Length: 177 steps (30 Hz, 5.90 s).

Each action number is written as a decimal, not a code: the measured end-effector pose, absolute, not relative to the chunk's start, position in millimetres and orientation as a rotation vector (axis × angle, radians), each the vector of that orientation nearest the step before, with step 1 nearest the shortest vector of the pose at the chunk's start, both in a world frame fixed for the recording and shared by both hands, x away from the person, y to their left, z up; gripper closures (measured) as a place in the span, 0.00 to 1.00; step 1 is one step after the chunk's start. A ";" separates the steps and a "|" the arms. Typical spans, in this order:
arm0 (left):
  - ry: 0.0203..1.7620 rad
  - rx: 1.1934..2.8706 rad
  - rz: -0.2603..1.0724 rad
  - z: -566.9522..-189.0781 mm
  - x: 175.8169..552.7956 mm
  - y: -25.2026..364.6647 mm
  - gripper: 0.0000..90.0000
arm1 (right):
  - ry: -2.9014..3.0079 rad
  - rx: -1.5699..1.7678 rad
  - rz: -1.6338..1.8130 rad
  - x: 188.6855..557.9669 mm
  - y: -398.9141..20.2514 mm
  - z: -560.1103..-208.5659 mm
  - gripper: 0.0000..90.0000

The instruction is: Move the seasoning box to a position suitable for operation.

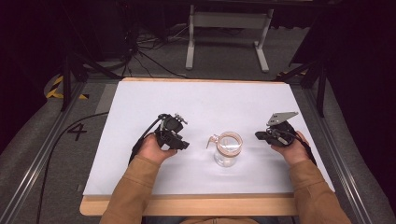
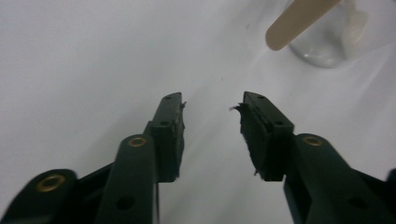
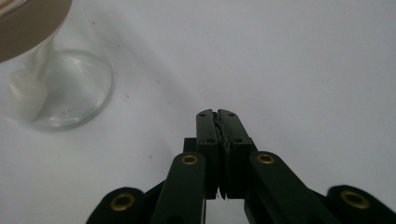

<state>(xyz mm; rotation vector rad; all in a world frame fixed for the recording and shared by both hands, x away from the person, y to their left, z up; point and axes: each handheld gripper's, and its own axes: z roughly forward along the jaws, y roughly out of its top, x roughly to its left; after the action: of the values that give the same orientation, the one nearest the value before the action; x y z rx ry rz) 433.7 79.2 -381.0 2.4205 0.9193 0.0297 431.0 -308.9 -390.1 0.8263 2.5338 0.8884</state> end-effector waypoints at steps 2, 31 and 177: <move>0.922 2.401 0.079 -378.5 431.8 79.3 0.79 | 2.537 0.837 0.911 431.0 -308.8 -391.1 0.98; 0.568 2.450 -0.069 -393.2 417.7 18.6 1.00 | 2.604 0.828 1.095 417.1 -297.4 -398.1 0.97; 0.496 2.044 0.033 -367.2 435.6 50.0 1.00 | 2.639 0.616 1.205 368.2 -228.1 -412.6 0.99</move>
<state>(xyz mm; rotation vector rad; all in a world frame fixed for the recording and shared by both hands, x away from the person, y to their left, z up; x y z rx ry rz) 435.6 50.0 -367.2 2.0440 0.4959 0.0328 368.2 -228.1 -412.6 0.6158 2.6393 1.2054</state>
